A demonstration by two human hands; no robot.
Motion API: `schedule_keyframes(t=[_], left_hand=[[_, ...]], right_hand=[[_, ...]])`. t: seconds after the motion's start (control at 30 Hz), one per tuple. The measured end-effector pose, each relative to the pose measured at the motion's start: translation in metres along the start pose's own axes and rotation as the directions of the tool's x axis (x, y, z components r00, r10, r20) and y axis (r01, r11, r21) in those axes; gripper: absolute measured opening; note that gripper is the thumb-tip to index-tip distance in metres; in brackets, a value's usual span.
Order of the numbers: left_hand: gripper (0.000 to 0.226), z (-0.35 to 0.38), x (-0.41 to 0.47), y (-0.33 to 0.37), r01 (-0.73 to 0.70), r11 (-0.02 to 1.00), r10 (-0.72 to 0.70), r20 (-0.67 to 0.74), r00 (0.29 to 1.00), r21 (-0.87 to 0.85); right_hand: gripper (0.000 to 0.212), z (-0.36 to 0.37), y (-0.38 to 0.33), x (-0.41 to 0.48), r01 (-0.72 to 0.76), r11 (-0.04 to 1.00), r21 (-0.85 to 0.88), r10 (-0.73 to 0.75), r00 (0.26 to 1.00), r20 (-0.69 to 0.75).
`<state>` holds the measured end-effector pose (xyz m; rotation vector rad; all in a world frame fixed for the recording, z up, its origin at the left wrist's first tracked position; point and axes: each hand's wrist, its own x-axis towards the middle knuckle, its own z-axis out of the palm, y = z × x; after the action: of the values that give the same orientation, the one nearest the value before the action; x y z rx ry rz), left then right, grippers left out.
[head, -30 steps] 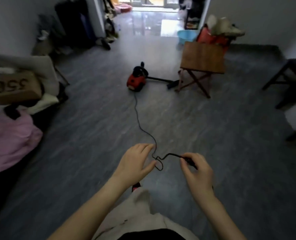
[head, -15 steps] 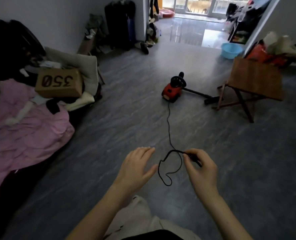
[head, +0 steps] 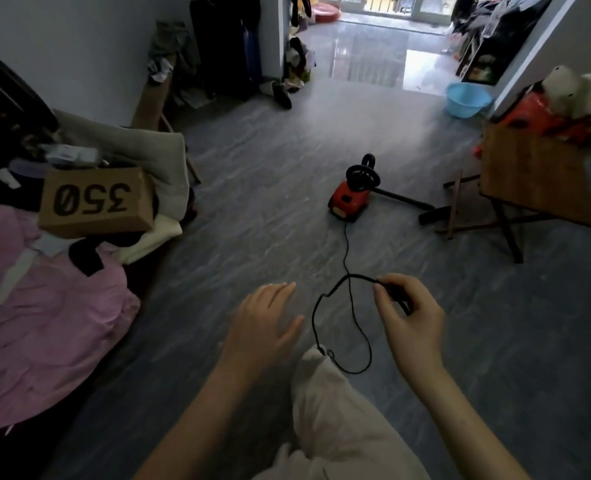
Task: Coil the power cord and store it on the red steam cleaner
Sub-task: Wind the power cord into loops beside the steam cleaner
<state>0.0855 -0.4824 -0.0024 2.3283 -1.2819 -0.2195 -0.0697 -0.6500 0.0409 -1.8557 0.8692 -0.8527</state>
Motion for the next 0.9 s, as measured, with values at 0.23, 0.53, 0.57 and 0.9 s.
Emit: schedule_keyframes(t=[0.23, 0.53, 0.57, 0.9], left_hand=[[0.055, -0.014, 0.153, -0.044, -0.001, 1.000, 0.002, -0.008, 1.000, 0.016], [0.057, -0.053, 0.348, -0.073, -0.097, 0.994, 0.096, -0.015, 0.995, -0.046], [0.059, -0.053, 0.369, -0.078, -0.111, 0.992, 0.111, 0.000, 0.994, -0.064], [0.055, -0.072, 0.598, -0.143, -0.380, 0.909, 0.400, 0.100, 0.911, -0.172]], right_hand=[[0.012, 0.066, 0.013, 0.140, -0.001, 1.000, 0.022, 0.001, 1.000, 0.016], [0.012, 0.124, -0.003, 0.306, 0.051, 0.998, 0.041, -0.049, 0.998, -0.035], [0.013, 0.133, -0.002, 0.323, 0.044, 0.998, 0.038, -0.043, 0.998, -0.045], [0.014, 0.234, -0.010, 0.488, 0.003, 0.999, 0.040, 0.006, 0.971, -0.240]])
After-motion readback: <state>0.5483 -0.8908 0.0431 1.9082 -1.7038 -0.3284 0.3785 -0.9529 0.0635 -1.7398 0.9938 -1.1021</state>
